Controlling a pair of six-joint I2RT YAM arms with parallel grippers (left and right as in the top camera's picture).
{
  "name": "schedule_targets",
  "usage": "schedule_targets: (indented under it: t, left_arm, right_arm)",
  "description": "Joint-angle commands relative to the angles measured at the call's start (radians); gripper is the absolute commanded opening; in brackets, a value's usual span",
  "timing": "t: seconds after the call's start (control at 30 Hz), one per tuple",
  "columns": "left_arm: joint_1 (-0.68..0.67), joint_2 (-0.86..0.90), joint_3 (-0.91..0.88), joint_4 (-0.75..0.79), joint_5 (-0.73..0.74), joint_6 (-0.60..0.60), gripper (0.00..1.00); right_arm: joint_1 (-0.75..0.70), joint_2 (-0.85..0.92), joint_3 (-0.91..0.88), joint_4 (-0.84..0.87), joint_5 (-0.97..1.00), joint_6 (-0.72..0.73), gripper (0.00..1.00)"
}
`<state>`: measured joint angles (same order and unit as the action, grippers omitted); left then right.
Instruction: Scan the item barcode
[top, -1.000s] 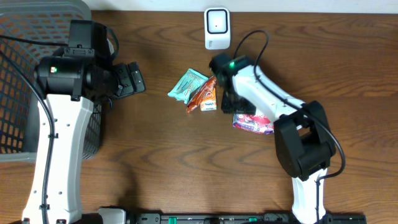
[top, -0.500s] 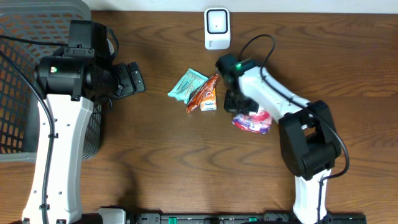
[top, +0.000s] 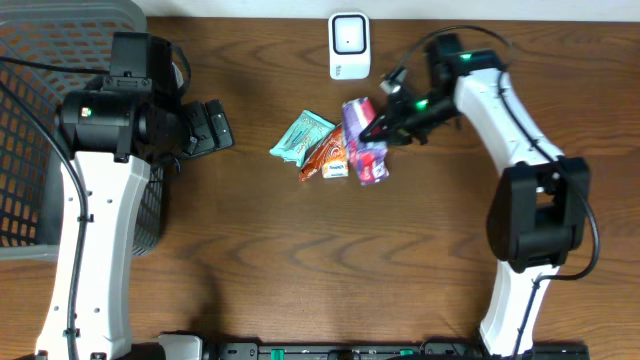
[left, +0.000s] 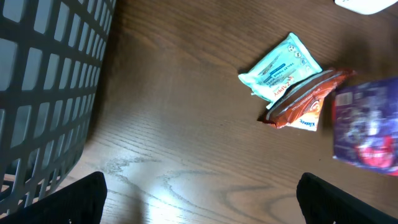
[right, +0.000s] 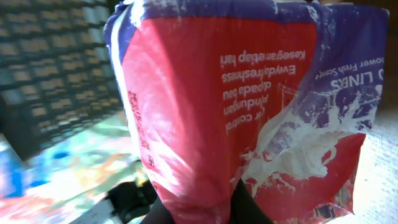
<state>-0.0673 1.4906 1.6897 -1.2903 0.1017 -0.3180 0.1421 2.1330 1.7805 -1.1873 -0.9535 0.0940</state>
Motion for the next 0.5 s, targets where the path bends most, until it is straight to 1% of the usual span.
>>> schedule_targets:
  t: [0.0, 0.17, 0.27, 0.3, 0.47]
  left_arm:
    - [0.003, -0.003, 0.001, -0.004, -0.010, -0.009, 0.98]
    - [0.003, -0.003, 0.001, -0.004, -0.010, -0.009, 0.98]
    - [0.003, -0.003, 0.001, -0.004, -0.010, -0.009, 0.98]
    - [0.003, -0.003, 0.001, -0.004, -0.010, -0.009, 0.98]
    - [0.003, -0.003, 0.001, -0.004, -0.010, -0.009, 0.98]
  right_arm:
    - [-0.050, 0.003, -0.061, 0.013, -0.164, -0.093, 0.01]
    - [-0.116, 0.003, -0.253, 0.124, -0.161, -0.092, 0.01]
    - [-0.165, 0.003, -0.336, 0.156, -0.074, -0.065, 0.17]
    - [-0.188, 0.003, -0.344, 0.142, -0.008, -0.052, 0.22]
    - [-0.289, -0.003, -0.286, -0.027, 0.243, -0.048, 0.36]
